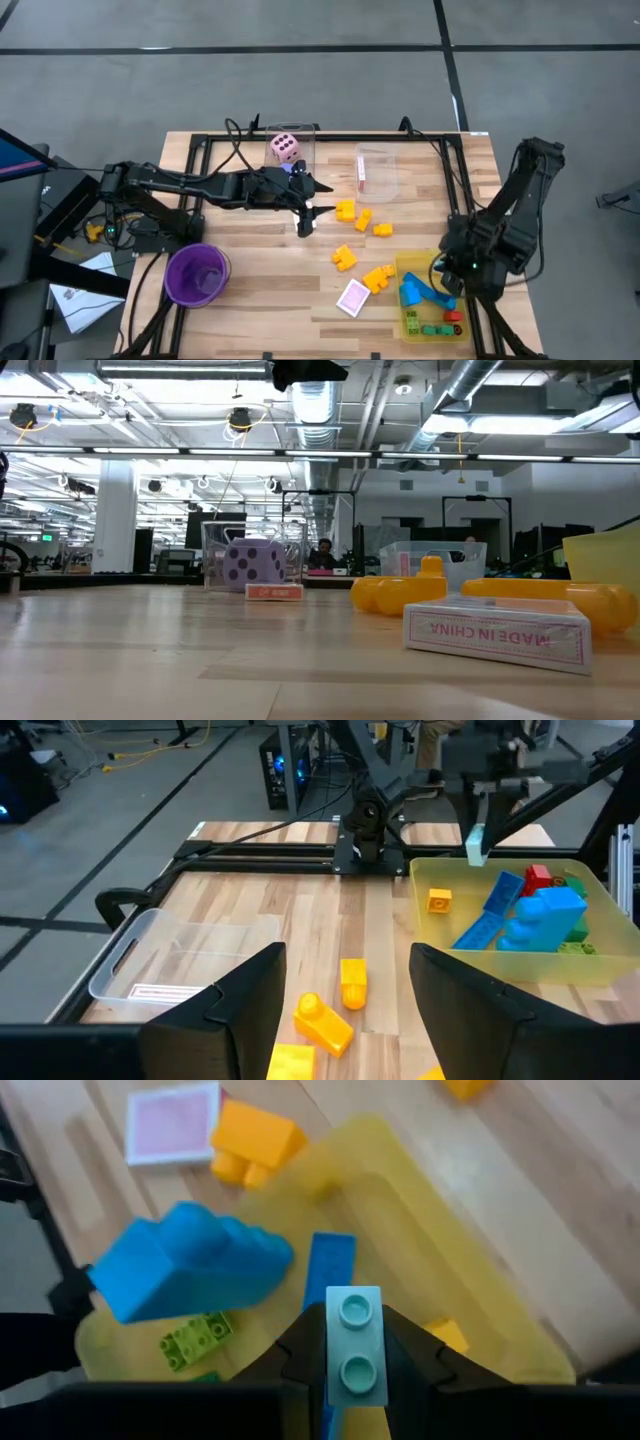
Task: Pick & Place Toys
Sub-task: Put the light blue game piece into the bin
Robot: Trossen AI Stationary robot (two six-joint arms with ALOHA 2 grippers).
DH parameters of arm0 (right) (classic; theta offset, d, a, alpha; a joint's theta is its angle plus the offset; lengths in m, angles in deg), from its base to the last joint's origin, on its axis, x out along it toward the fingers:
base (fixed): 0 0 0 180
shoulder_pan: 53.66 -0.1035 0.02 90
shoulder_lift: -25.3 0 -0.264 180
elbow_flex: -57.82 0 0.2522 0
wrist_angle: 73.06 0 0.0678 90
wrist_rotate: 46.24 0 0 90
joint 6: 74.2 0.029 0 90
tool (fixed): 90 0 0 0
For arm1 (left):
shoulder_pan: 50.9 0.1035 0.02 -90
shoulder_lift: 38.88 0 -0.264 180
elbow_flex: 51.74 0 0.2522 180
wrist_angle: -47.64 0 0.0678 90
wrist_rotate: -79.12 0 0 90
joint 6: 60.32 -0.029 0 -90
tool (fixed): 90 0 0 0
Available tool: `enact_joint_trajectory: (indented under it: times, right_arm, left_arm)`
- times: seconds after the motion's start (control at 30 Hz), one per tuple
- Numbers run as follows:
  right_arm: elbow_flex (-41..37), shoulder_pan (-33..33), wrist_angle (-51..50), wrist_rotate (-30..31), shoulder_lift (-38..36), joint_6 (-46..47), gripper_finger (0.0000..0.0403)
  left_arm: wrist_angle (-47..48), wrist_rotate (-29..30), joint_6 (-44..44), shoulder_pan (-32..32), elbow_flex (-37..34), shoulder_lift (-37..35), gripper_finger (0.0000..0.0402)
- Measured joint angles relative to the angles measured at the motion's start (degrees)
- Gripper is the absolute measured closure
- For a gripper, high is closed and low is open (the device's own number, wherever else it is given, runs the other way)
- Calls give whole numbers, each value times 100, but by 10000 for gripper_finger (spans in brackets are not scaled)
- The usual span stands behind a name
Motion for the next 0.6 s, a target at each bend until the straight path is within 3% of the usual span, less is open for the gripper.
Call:
enact_joint_trajectory:
  times: [0.37,0.6]
  right_arm:
    - [-1,-1004,-29,166,1238,1820,343]
    - [-4,-1201,27,116,1928,1982,343]
  left_arm:
    - [1,2,118,44,0,0,192]
    - [0,2,202,96,0,0,192]
